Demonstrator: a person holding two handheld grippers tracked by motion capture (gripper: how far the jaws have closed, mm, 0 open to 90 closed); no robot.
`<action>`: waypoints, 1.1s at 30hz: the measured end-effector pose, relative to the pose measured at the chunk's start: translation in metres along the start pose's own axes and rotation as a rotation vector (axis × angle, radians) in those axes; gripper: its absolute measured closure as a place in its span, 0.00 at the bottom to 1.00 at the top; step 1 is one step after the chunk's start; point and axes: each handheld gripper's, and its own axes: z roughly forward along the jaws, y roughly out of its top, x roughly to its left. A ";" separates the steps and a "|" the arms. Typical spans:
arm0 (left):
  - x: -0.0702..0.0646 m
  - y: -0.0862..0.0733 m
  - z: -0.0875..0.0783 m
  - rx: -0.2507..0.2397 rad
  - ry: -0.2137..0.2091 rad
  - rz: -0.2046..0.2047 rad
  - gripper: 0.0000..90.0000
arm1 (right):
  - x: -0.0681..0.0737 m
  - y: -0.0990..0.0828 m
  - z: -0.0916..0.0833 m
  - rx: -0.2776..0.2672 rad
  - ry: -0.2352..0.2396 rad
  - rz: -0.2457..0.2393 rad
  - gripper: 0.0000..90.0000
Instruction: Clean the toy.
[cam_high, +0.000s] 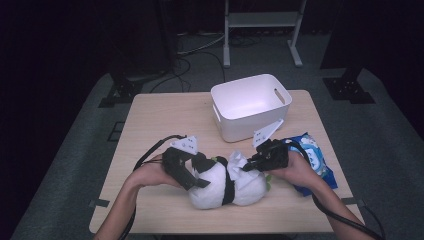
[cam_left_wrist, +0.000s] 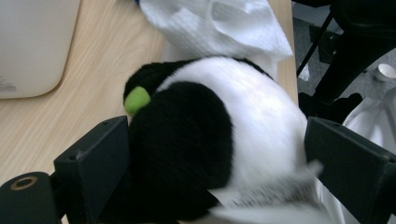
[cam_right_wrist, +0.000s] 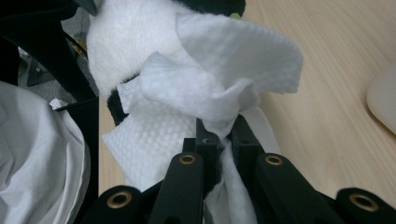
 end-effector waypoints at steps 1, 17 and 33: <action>0.000 0.001 0.002 0.007 -0.004 -0.003 0.06 | 0.002 0.001 0.000 0.003 0.000 -0.006 0.94; -0.002 -0.003 0.026 0.094 -0.102 -0.017 0.04 | 0.019 0.012 0.006 0.011 0.025 -0.057 0.94; 0.004 0.013 0.020 0.056 -0.001 0.122 0.37 | 0.010 0.029 0.017 0.017 0.011 -0.053 0.93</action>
